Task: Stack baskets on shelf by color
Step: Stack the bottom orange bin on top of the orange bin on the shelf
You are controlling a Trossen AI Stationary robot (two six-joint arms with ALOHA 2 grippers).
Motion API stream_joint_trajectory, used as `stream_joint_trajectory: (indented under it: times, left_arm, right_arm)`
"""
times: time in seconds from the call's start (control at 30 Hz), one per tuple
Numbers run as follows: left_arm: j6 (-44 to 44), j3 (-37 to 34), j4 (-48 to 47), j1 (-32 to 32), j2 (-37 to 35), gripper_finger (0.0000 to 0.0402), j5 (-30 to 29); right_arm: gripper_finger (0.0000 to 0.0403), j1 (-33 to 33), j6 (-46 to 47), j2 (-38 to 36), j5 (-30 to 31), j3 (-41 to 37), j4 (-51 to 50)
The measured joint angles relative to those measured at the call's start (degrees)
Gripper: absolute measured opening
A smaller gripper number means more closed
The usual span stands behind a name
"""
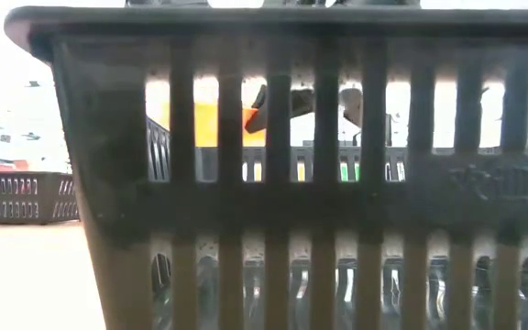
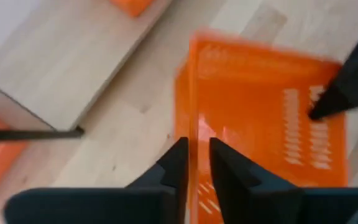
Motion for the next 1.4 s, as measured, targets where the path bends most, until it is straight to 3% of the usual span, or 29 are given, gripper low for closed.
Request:
stream_joint_trajectory:
  times: [0.13,0.27,0.33,0.4,0.53,0.7,0.97,1.1,1.4]
  left_arm:
    - [4.0,-0.03,1.64,0.76,-2.1,0.0117,-0.7]
    - [7.0,1.14,2.13,2.69,-7.07,0.0161,-6.37]
    - [7.9,1.09,3.17,2.75,-10.31,0.0175,-11.48]
    - [8.85,0.4,4.76,2.35,-14.38,0.0181,-16.82]
    - [11.21,-4.15,11.09,-0.14,-21.19,0.0183,-23.79]
    - [15.38,-17.09,23.8,-3.25,-28.3,0.0184,-24.91]
    - [15.78,-34.75,41.38,-3.64,-32.08,0.0184,-27.29]
    - [15.98,-37.93,46.77,-2.81,-32.22,0.0184,-27.37]
    - [16.73,-38.21,47.91,-1.4,-32.24,0.0184,-27.27]
  right_arm:
    - [0.0003,-0.02,7.65,-1.84,-6.45,5.55,-7.33]
    - [0.0002,-0.91,9.14,-4.35,6.93,11.15,-15.41]
    - [0.0002,-3.21,8.82,-5.73,10.29,13.22,-17.43]
    - [0.0002,-7.11,11.84,-7.38,9.93,14.03,-18.63]
    - [0.0001,-17.3,18.22,-9.71,2.0,12.77,-19.32]
    - [0.0001,-26.23,19.09,-10.35,-5.1,7.29,-17.13]
    - [0.0001,-29.68,18.5,-10.31,-11.9,0.45,-9.36]
    - [0.0001,-30.54,18.72,-9.73,-13.0,-1.6,-7.63]
    - [0.0016,-31.27,19.04,-9.65,-13.14,-2.88,-6.7]
